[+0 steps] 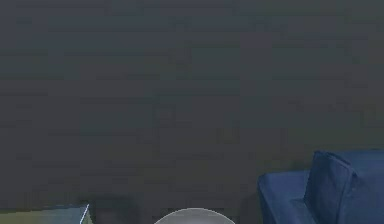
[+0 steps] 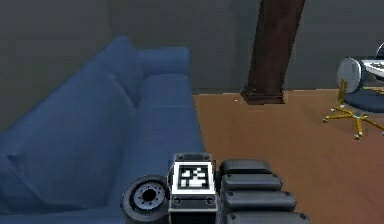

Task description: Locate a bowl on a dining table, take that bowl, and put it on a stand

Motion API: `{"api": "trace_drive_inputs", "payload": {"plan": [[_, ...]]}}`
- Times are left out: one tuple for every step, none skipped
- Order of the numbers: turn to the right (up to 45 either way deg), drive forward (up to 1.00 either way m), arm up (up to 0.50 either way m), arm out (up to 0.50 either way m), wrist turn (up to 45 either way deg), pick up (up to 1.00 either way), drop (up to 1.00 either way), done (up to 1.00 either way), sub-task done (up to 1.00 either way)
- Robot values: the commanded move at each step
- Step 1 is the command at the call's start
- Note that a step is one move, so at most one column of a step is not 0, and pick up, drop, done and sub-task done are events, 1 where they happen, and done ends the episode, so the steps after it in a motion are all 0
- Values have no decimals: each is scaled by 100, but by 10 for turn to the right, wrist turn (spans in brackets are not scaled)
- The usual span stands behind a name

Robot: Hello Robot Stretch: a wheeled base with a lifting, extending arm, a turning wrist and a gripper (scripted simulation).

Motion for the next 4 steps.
{"api": "trace_drive_inputs", "payload": {"plan": [[-450,0,0,0,0,0,0,0,0],[-450,0,0,0,0,0,0,0,0],[-450,0,0,0,0,0,0,0,0],[-210,0,0,0,0,0,0,0,0]]}}
